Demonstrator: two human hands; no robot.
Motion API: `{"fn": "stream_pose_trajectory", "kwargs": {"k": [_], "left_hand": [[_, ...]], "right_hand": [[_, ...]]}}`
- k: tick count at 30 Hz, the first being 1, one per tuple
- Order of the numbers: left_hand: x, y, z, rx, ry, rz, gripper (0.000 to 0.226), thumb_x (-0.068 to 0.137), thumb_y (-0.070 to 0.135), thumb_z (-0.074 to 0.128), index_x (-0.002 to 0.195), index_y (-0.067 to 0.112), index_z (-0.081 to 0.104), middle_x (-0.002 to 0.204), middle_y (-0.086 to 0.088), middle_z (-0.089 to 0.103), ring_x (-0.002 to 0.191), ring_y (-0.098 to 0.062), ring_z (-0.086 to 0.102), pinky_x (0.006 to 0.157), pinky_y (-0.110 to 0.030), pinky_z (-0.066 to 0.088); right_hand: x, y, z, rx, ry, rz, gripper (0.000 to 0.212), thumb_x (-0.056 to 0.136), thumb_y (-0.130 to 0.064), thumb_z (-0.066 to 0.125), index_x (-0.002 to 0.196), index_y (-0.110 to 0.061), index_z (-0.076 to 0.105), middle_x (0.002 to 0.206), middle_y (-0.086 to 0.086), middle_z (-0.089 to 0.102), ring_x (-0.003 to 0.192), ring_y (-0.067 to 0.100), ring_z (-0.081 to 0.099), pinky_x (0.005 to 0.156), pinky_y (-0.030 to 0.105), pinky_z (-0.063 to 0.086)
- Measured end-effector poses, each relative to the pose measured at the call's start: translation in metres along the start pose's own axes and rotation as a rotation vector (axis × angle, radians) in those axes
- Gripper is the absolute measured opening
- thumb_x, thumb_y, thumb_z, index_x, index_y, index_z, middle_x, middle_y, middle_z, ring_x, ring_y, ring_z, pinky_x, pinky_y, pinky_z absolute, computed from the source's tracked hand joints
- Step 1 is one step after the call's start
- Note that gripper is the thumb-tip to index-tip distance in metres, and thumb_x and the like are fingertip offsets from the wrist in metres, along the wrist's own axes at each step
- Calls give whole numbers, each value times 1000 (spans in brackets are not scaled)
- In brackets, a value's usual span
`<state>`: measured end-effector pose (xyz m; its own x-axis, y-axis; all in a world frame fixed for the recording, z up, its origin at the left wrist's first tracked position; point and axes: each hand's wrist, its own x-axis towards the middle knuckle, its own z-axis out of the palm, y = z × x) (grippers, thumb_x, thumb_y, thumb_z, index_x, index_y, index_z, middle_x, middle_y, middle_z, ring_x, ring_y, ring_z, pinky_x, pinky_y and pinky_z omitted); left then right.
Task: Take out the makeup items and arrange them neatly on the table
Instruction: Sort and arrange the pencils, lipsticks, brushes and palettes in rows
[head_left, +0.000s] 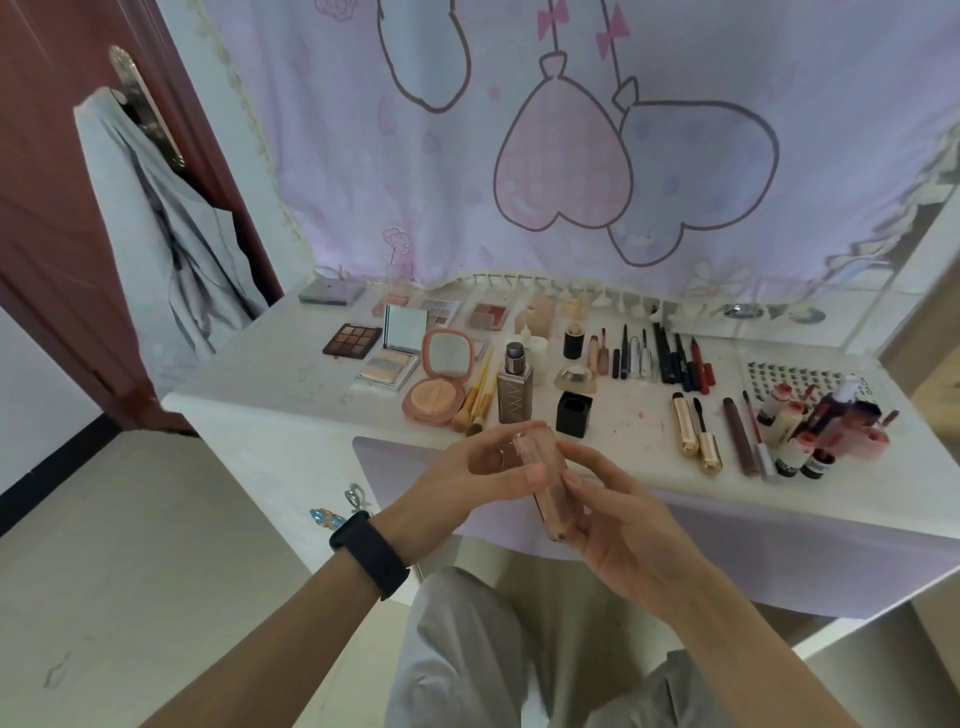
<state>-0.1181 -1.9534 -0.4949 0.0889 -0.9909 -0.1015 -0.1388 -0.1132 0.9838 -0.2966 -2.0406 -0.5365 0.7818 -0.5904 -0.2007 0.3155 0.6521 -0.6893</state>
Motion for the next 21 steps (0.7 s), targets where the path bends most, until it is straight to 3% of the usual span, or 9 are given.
{"fn": "stream_pose_trajectory", "kwargs": {"k": [5, 9, 11, 14, 18, 21], "left_hand": [[1, -1, -3, 90, 69, 66, 76, 63, 41, 85, 133, 37, 55, 125, 19, 65, 118, -3, 60, 95, -28, 53], [-3, 0, 1, 260, 87, 180, 86, 61, 38, 90, 137, 38, 50, 132, 20, 59, 123, -5, 57, 101, -33, 50], [-4, 0, 4, 356, 63, 224, 89, 62, 35, 92, 140, 39, 47, 134, 22, 56, 125, -5, 54, 103, -35, 49], [-4, 1, 7, 419, 49, 261, 91, 64, 28, 93, 140, 39, 44, 135, 23, 53, 125, -6, 53, 103, -34, 48], [-6, 0, 1, 318, -23, 174, 91, 66, 39, 89, 142, 48, 39, 139, 24, 50, 130, -3, 49, 106, -31, 44], [-8, 5, -4, 81, -15, -8, 80, 68, 56, 75, 141, 47, 43, 141, 12, 51, 125, -7, 55, 107, -39, 47]], "right_hand": [[3, -1, 3, -147, 110, 27, 53, 83, -15, 71, 132, -1, 59, 112, 23, 73, 84, 32, 74, 64, 35, 61], [2, -3, 7, -213, 105, 92, 56, 83, -32, 75, 125, 3, 62, 113, 23, 72, 86, 35, 73, 70, 40, 62], [2, -7, 10, -298, 78, 92, 61, 80, -42, 79, 124, -1, 66, 116, 23, 71, 97, 38, 72, 82, 47, 62], [3, -9, 14, -418, 85, 58, 70, 68, -42, 88, 125, -7, 67, 115, 19, 73, 105, 38, 71, 87, 47, 60], [1, -11, 13, -495, 60, -22, 67, 73, -32, 85, 133, -13, 61, 119, 9, 74, 108, 30, 71, 91, 45, 58], [-3, -12, 12, -621, -6, -116, 62, 71, -33, 91, 128, -32, 66, 127, -4, 70, 116, 19, 68, 96, 38, 56]]}}
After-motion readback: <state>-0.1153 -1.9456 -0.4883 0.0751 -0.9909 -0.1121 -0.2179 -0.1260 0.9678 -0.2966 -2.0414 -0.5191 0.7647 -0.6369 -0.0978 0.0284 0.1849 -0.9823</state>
